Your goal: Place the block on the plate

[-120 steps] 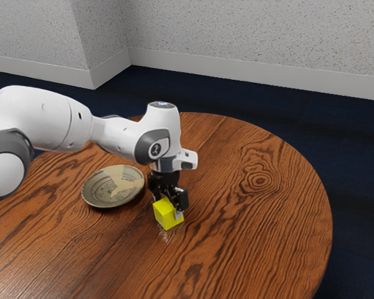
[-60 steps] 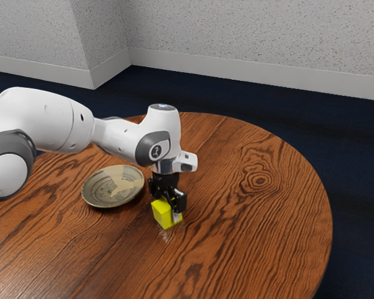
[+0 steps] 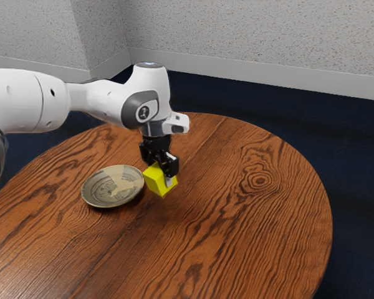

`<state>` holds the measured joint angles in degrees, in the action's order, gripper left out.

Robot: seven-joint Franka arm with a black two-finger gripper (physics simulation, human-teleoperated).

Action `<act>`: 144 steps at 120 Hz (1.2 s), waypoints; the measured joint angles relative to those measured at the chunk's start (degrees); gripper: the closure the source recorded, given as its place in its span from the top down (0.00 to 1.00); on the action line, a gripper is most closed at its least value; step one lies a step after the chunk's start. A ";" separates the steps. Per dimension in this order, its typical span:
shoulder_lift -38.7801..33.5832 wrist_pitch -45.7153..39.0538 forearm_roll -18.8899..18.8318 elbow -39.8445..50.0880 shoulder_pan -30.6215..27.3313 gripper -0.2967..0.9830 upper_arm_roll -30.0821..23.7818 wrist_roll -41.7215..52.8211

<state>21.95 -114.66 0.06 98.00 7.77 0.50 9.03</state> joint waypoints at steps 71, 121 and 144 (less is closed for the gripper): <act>-2.61 3.72 -3.38 -0.65 -2.74 0.56 15.19 2.12; 10.21 3.79 -0.36 -11.68 -4.15 0.56 14.30 3.87; 12.59 3.34 1.09 -11.62 -4.14 0.56 14.35 4.57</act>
<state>34.54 -111.32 1.14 86.38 3.63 14.85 13.60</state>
